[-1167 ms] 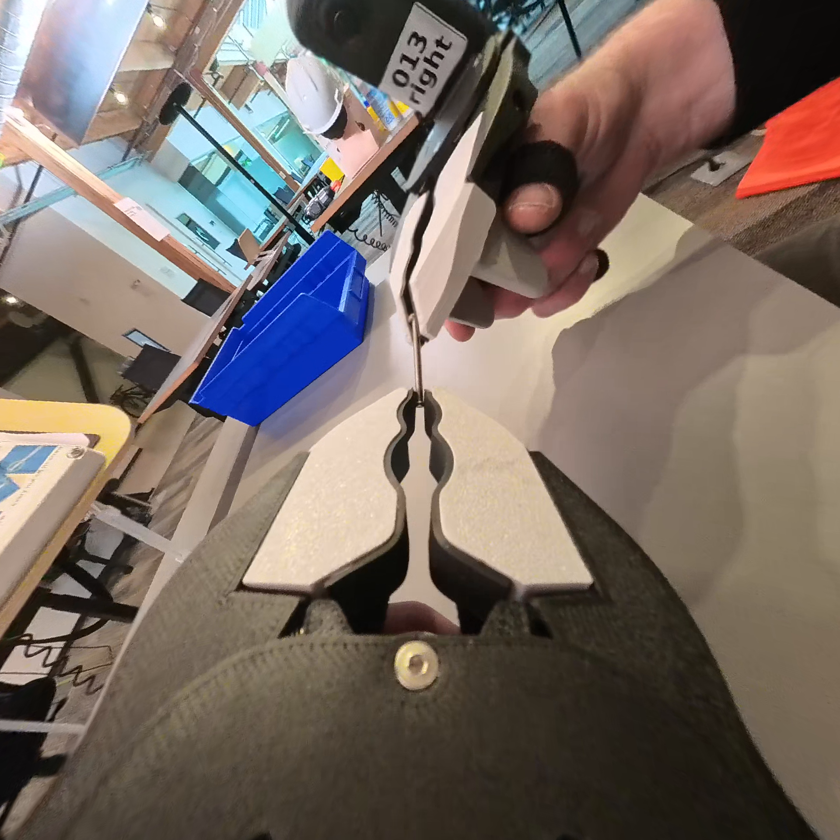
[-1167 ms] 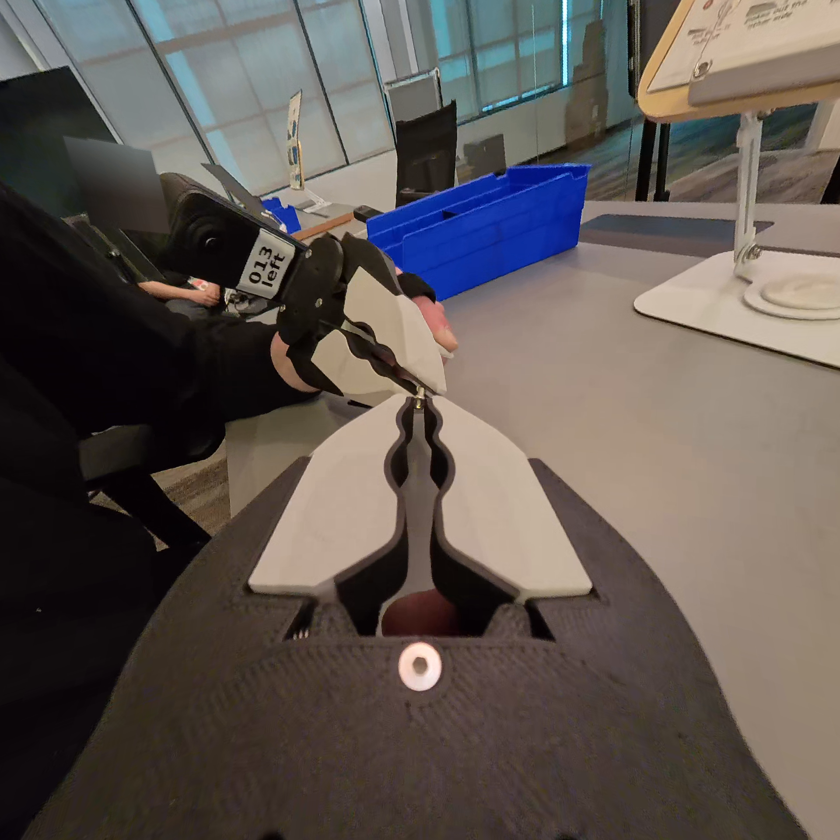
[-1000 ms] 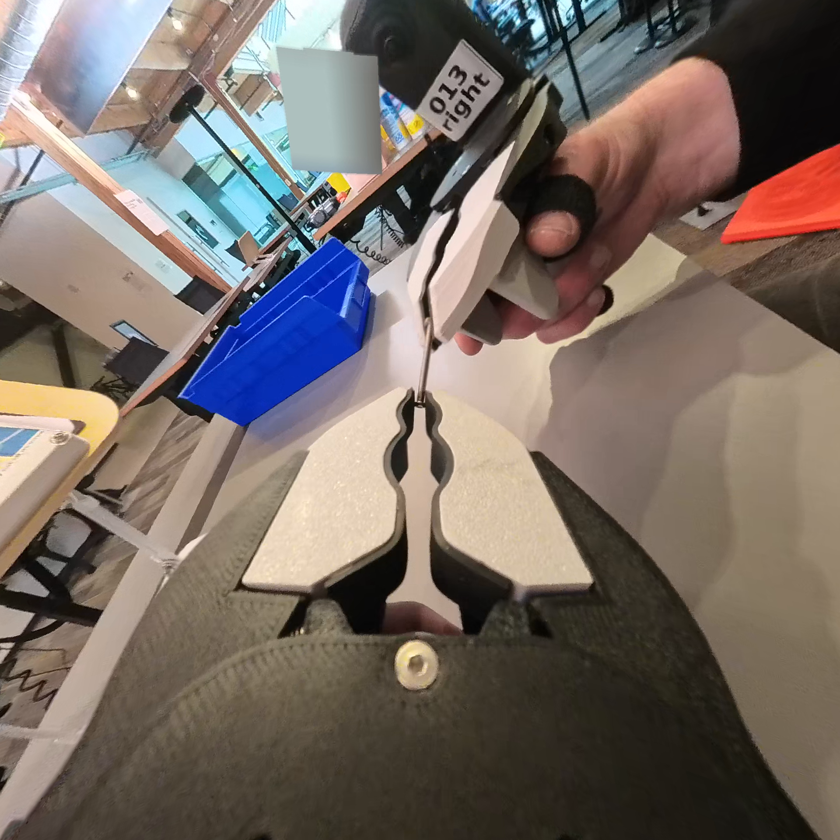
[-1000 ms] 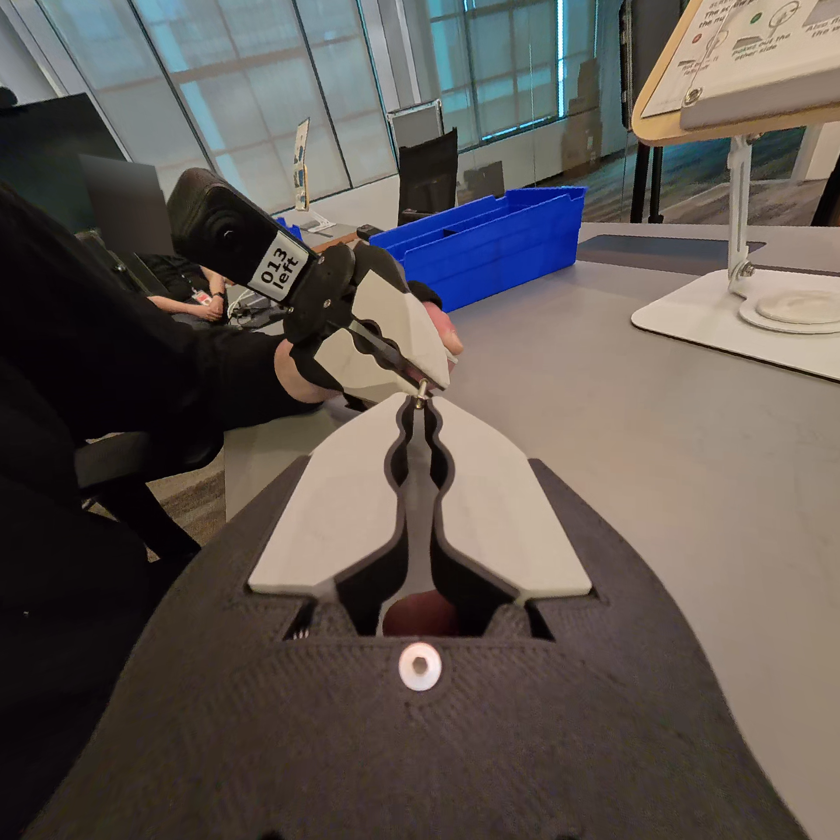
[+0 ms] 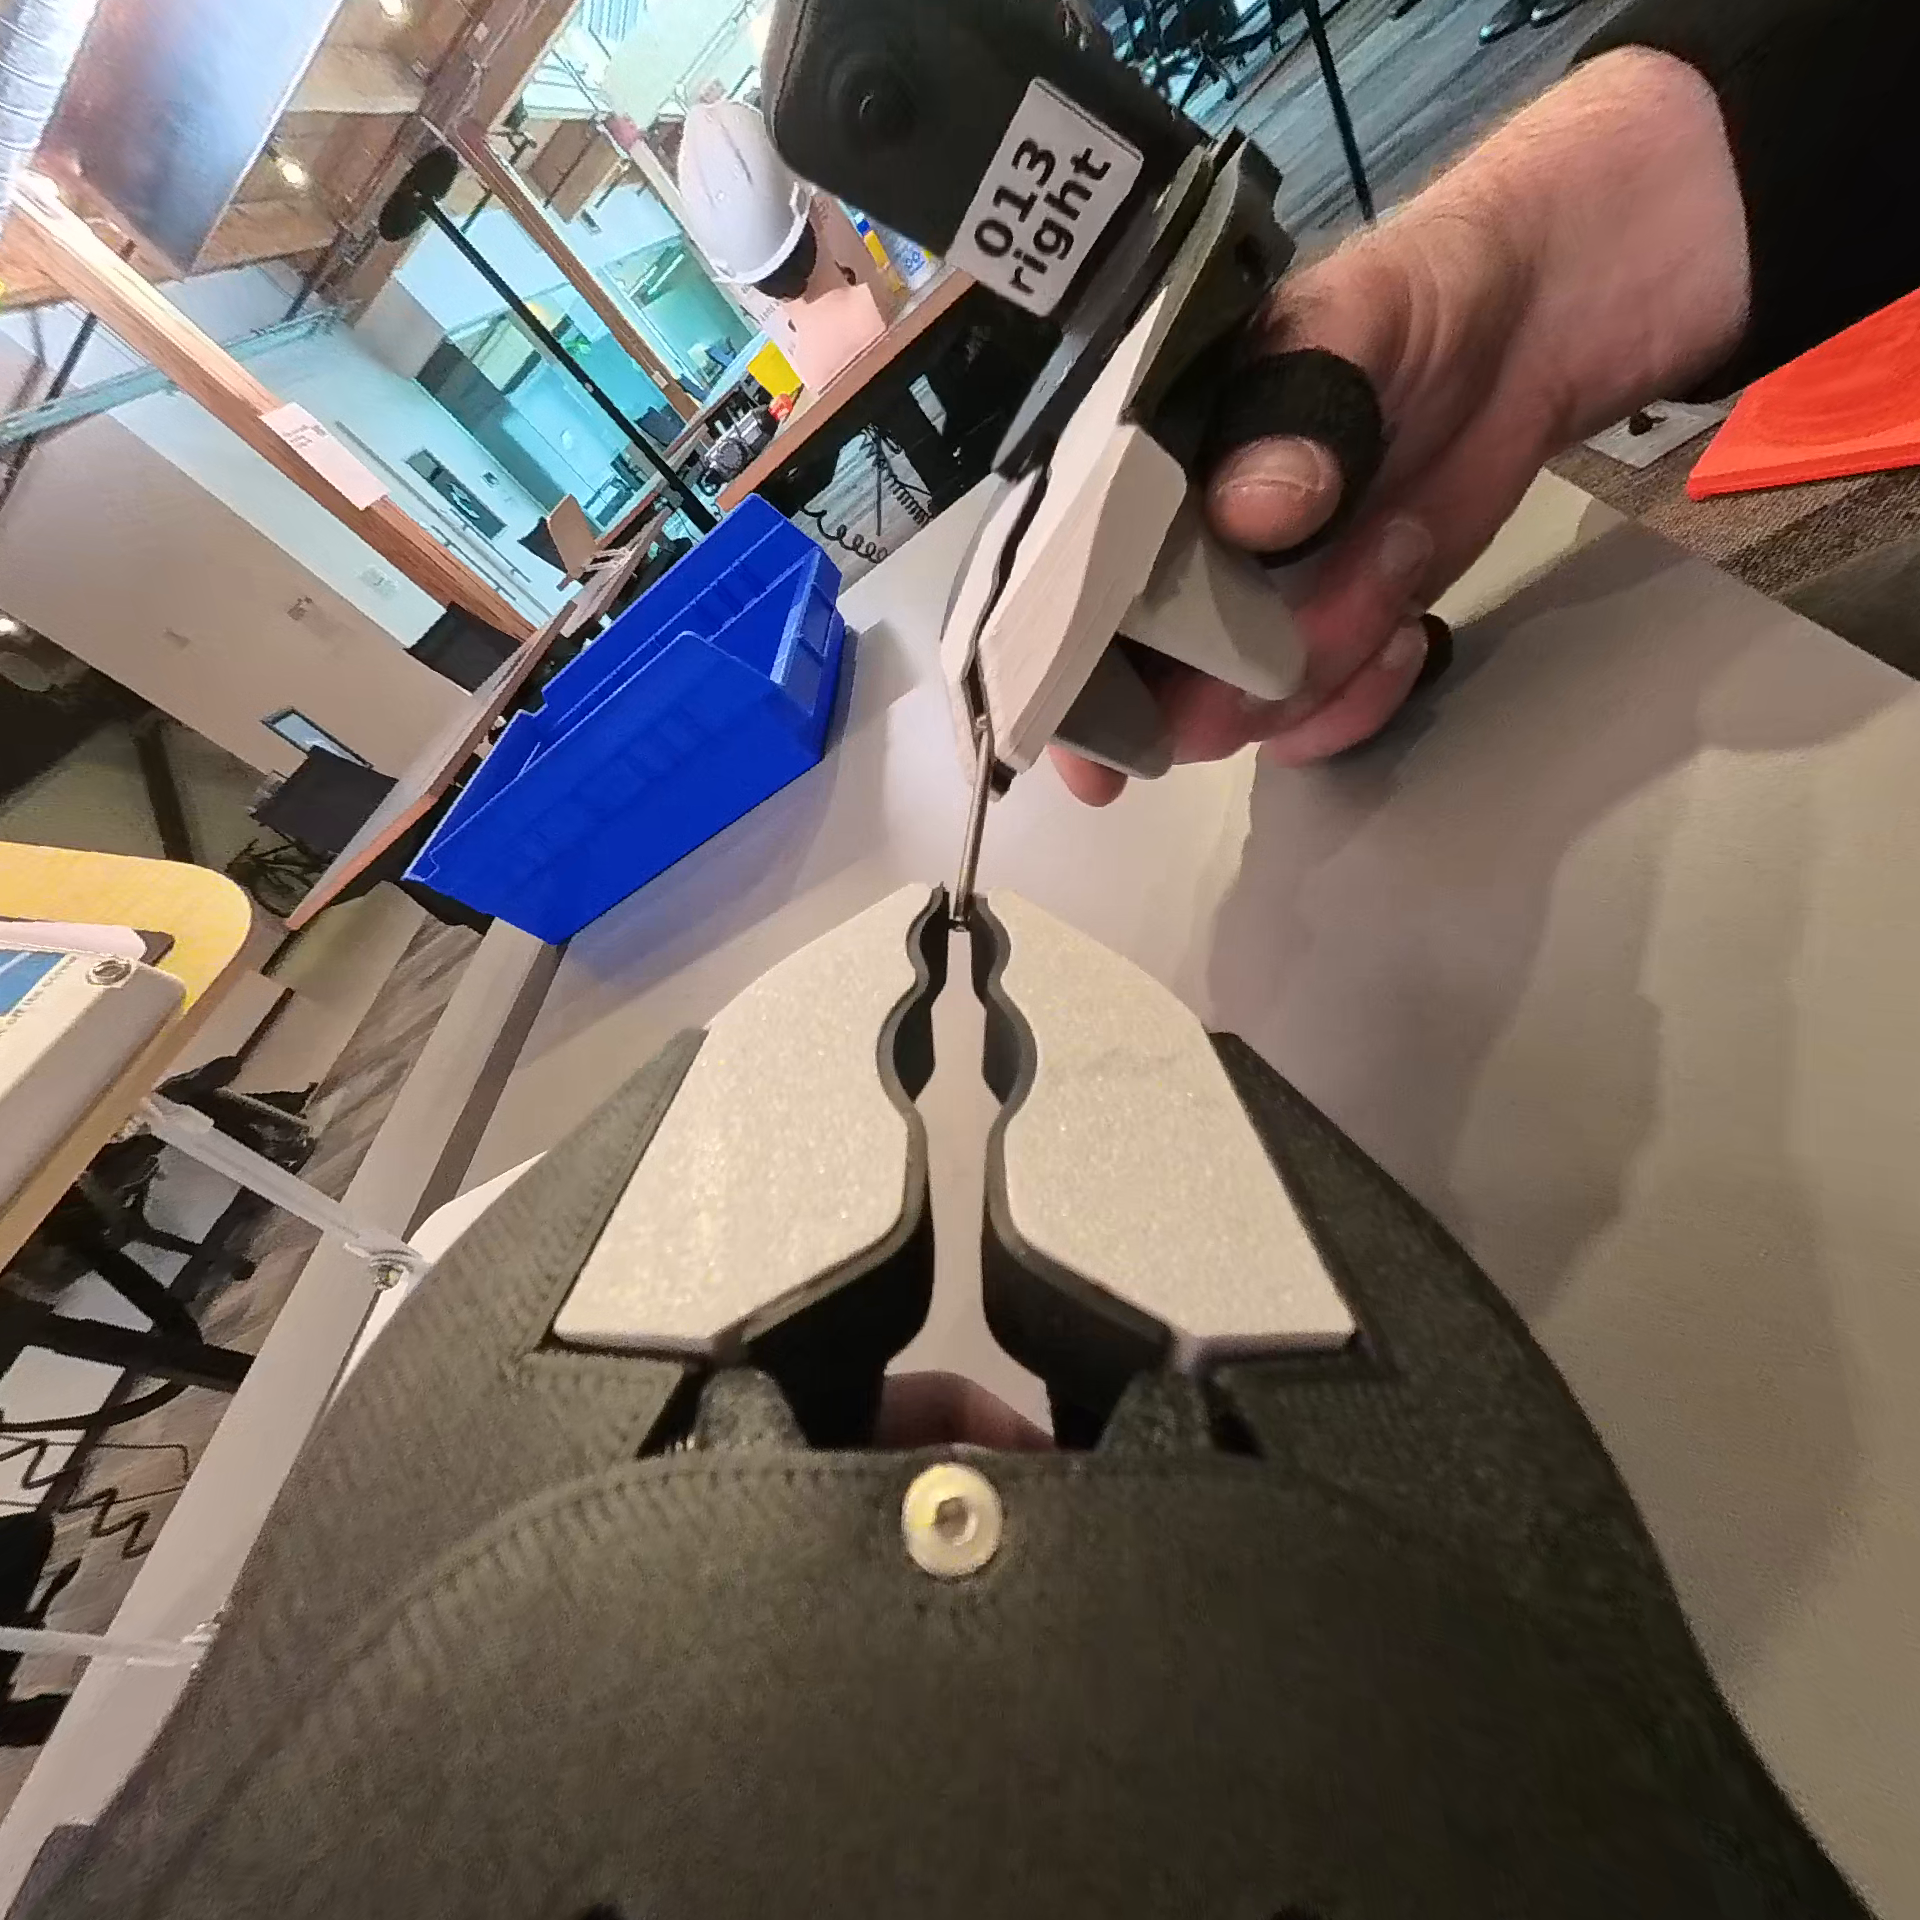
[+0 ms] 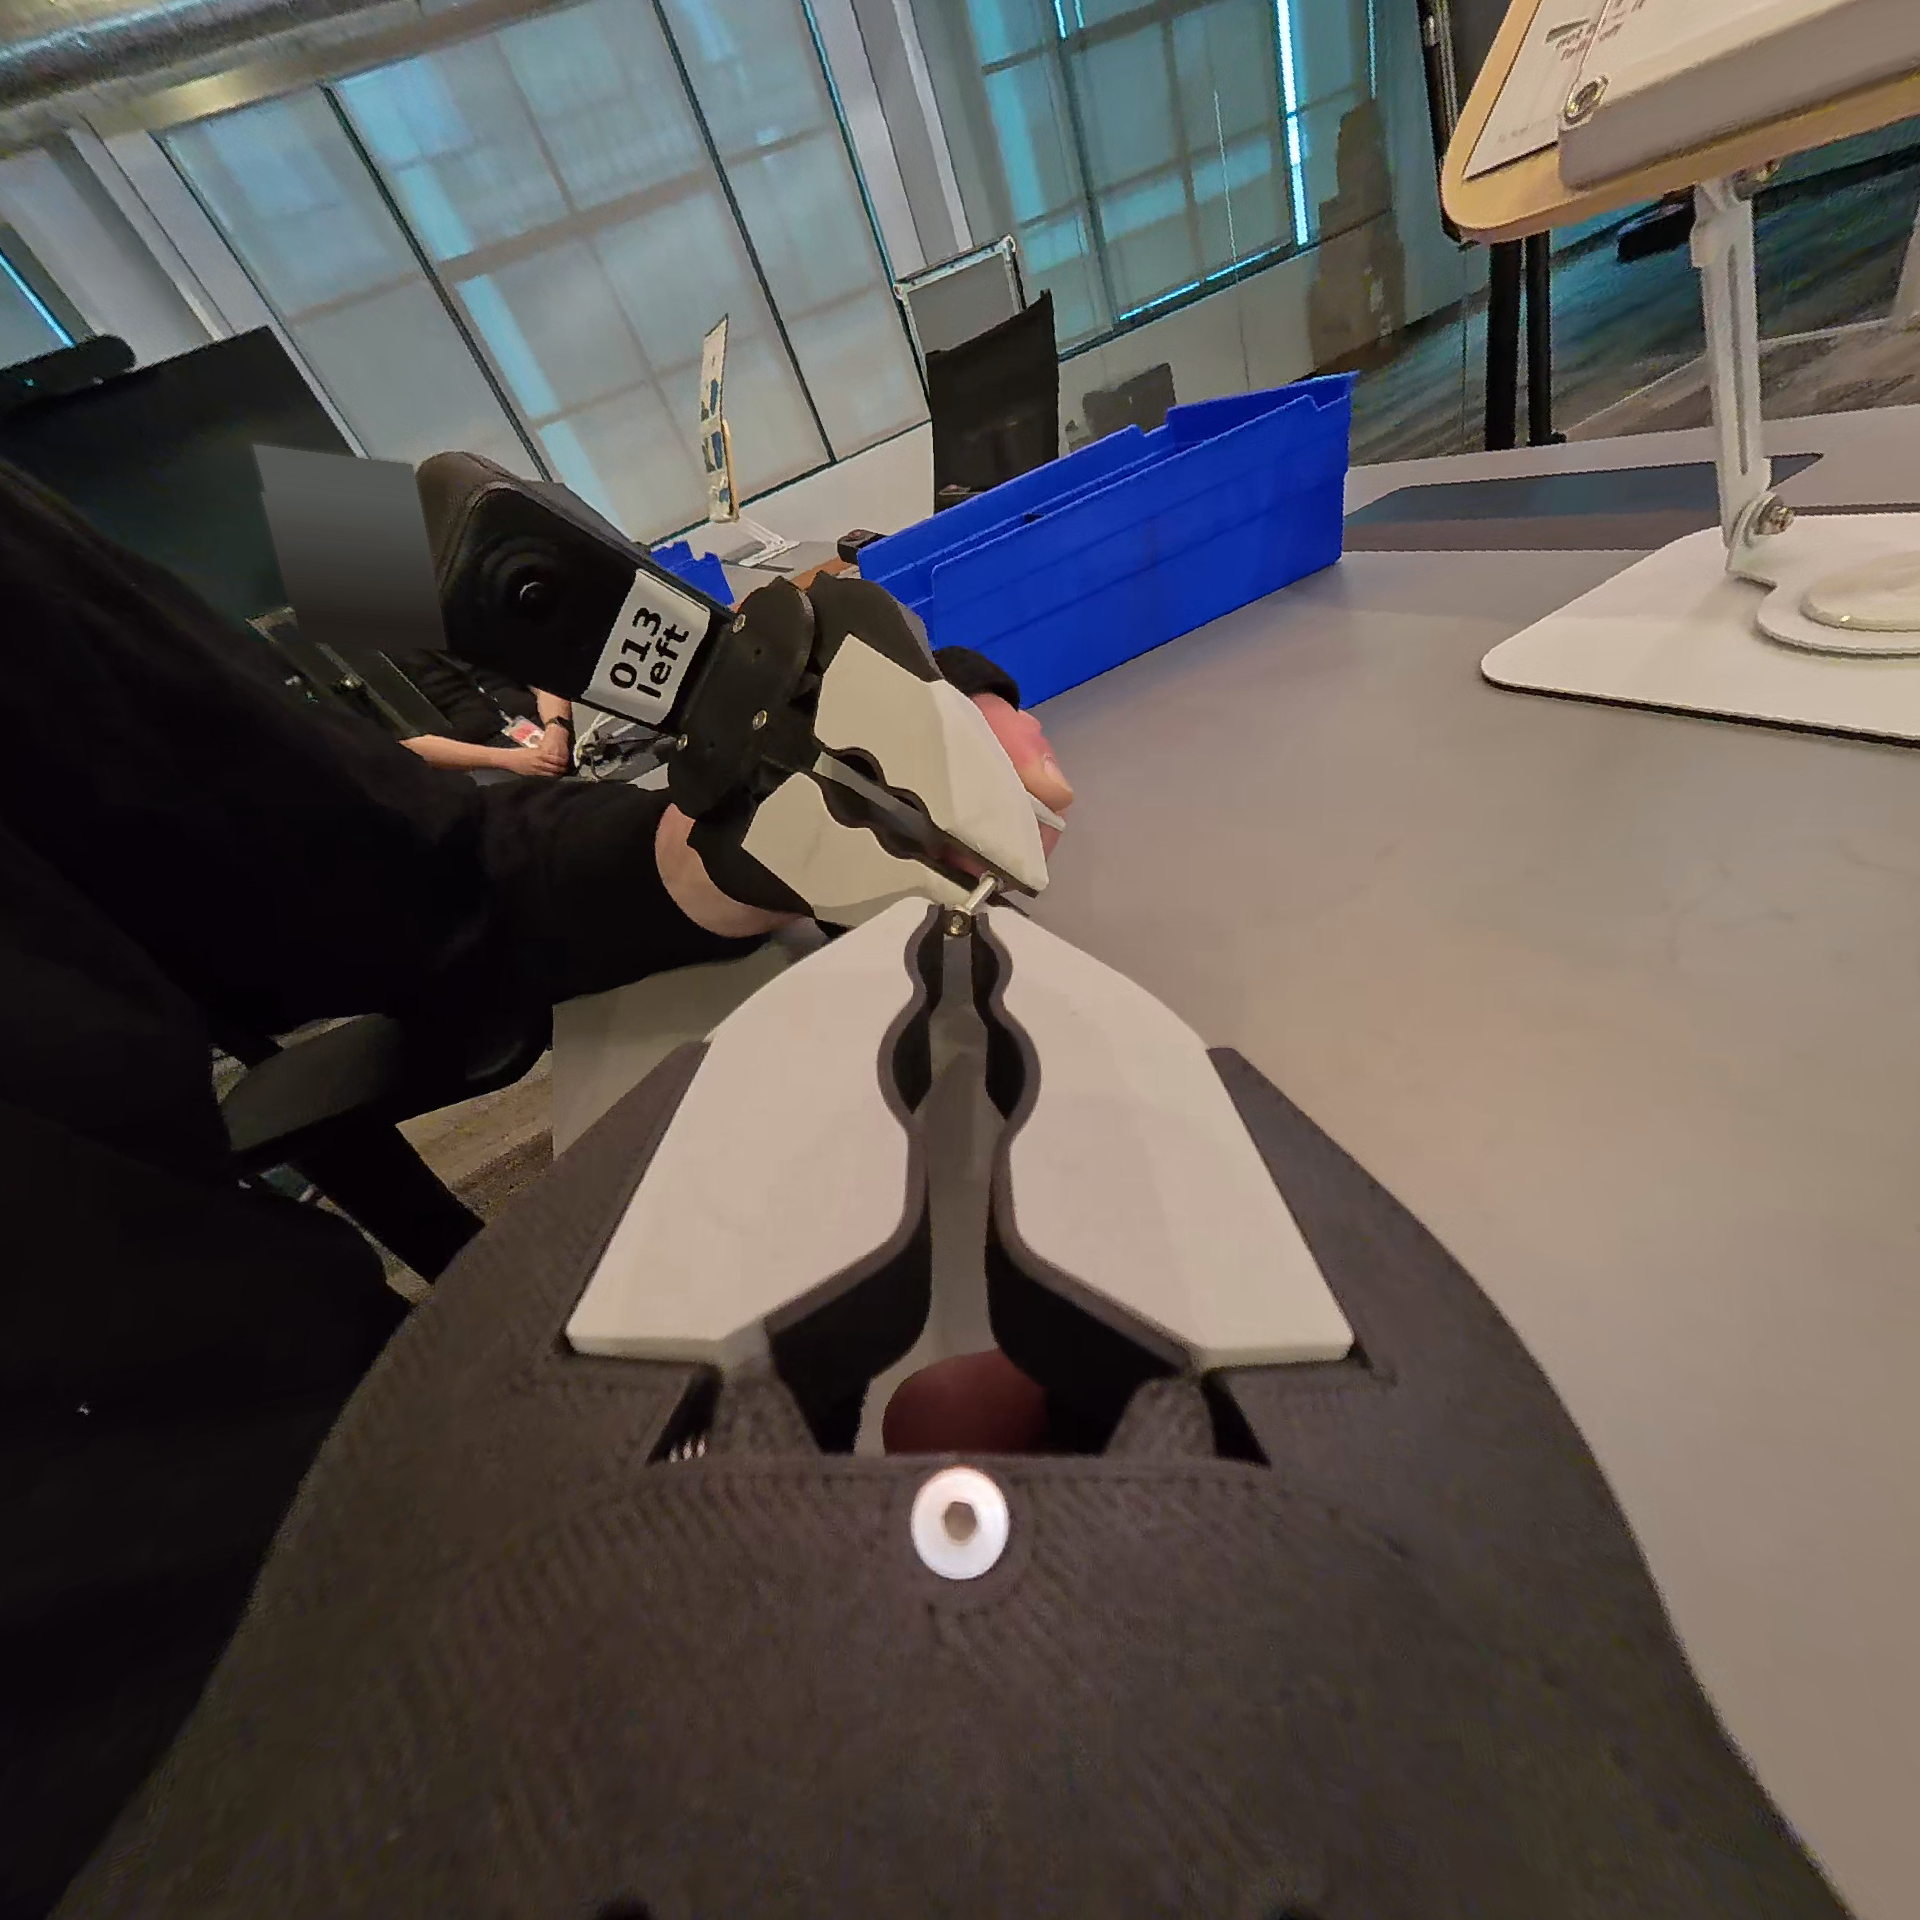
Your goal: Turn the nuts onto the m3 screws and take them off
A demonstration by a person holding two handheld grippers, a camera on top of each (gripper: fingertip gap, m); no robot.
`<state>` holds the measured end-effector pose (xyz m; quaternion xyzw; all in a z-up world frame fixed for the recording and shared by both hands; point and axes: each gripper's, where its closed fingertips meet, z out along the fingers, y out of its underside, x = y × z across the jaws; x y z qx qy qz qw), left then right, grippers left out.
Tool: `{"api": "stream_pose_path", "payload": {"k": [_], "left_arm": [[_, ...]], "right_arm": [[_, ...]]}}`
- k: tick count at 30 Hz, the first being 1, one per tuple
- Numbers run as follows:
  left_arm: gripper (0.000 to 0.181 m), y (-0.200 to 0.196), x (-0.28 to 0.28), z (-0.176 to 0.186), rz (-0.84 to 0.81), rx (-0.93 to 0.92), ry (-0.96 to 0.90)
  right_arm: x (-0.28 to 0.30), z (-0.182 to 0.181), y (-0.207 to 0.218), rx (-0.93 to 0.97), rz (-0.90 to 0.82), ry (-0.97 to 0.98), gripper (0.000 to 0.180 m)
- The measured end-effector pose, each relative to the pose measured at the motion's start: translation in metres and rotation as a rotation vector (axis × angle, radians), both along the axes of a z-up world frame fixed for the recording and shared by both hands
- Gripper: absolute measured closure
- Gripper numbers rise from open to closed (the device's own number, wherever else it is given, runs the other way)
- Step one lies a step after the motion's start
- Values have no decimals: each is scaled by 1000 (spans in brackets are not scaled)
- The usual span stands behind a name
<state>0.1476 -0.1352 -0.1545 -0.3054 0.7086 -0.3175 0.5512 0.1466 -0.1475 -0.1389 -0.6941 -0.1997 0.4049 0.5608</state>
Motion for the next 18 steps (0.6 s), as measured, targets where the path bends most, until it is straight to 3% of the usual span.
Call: {"api": "stream_pose_path", "payload": {"k": [18], "left_arm": [[177,1,0,1,-2,-28,-11]], "right_arm": [[3,4,1,45,-12,16,163]]}}
